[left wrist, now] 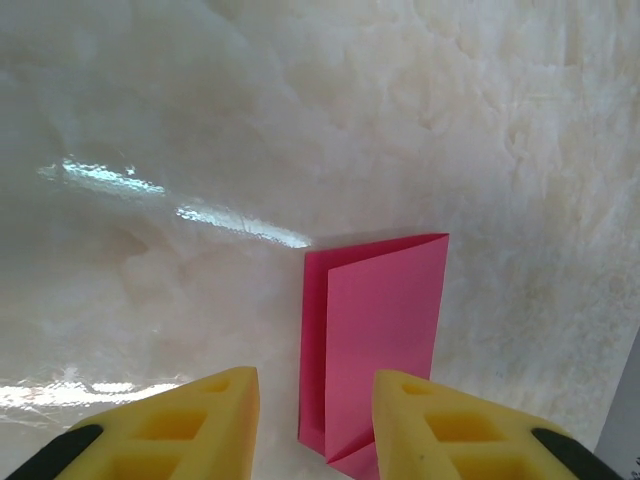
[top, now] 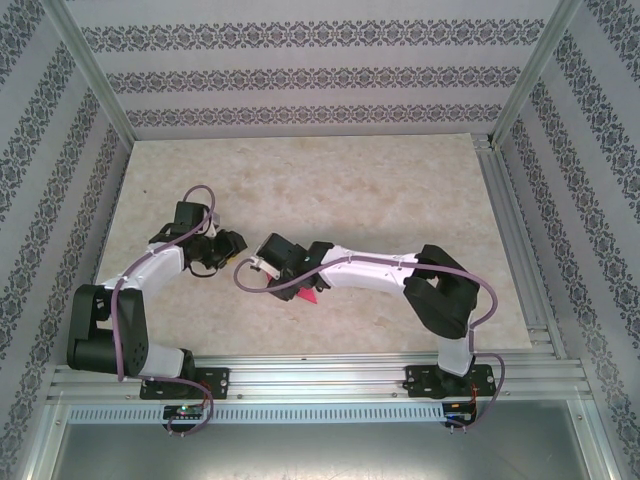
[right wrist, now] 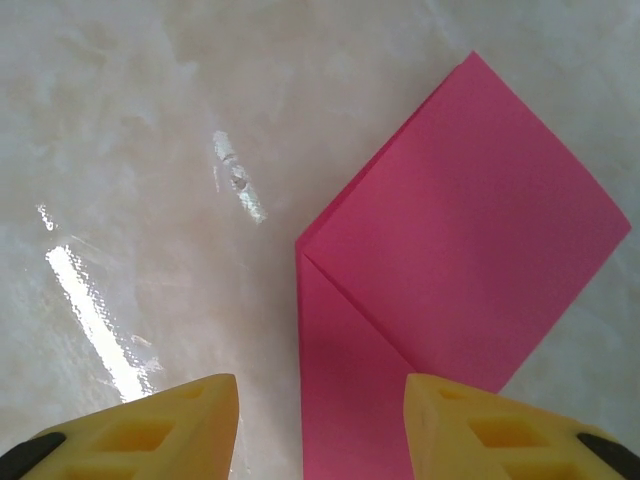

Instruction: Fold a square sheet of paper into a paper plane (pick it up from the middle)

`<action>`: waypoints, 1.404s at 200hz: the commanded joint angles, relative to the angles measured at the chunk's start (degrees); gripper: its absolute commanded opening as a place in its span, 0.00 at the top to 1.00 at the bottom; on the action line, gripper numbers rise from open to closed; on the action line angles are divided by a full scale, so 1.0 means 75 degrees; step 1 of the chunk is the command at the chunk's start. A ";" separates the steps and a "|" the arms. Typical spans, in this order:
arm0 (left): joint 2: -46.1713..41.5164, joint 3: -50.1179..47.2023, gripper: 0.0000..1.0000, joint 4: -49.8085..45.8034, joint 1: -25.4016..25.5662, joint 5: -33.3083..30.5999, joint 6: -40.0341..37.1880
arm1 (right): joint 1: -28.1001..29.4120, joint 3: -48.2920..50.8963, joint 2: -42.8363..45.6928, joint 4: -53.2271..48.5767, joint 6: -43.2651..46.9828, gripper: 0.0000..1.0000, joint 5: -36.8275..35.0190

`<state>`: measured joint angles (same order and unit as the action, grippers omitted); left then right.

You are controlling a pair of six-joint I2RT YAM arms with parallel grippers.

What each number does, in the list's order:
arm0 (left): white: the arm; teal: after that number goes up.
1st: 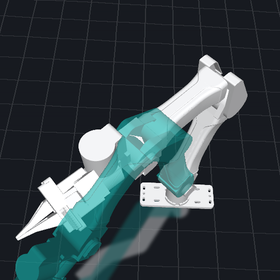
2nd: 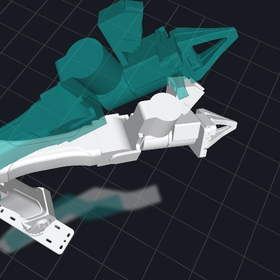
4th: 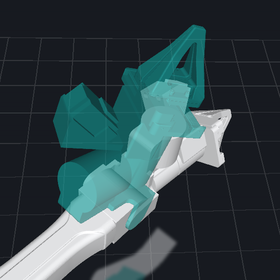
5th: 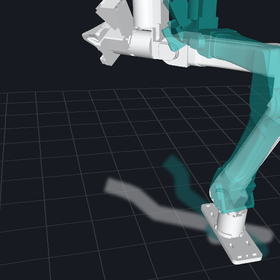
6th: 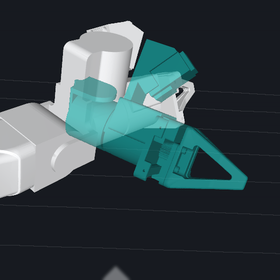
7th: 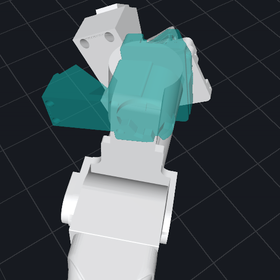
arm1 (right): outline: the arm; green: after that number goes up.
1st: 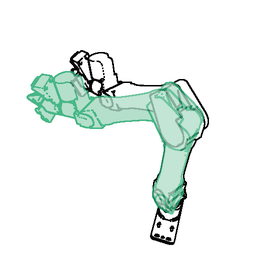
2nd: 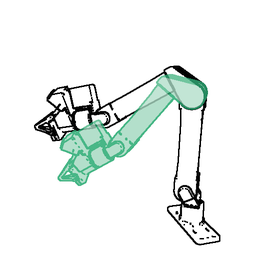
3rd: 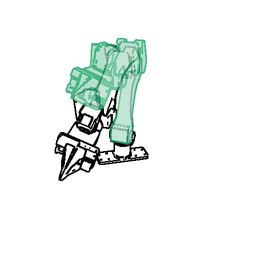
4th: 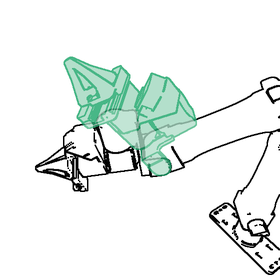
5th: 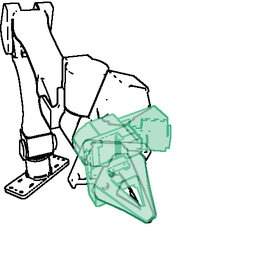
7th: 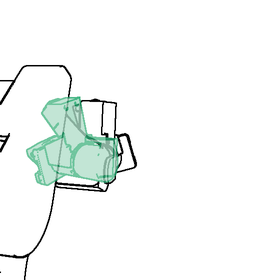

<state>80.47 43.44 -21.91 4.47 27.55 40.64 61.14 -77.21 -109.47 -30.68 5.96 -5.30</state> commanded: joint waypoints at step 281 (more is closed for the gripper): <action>-0.0274 -0.1378 0.57 0.1338 0.2287 0.0390 0.2220 | -0.2732 0.2743 0.0779 0.2998 -0.4808 0.62 0.4594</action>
<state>77.76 34.44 -15.79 20.84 31.00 54.76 41.10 -55.88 -101.84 -10.37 -29.15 26.87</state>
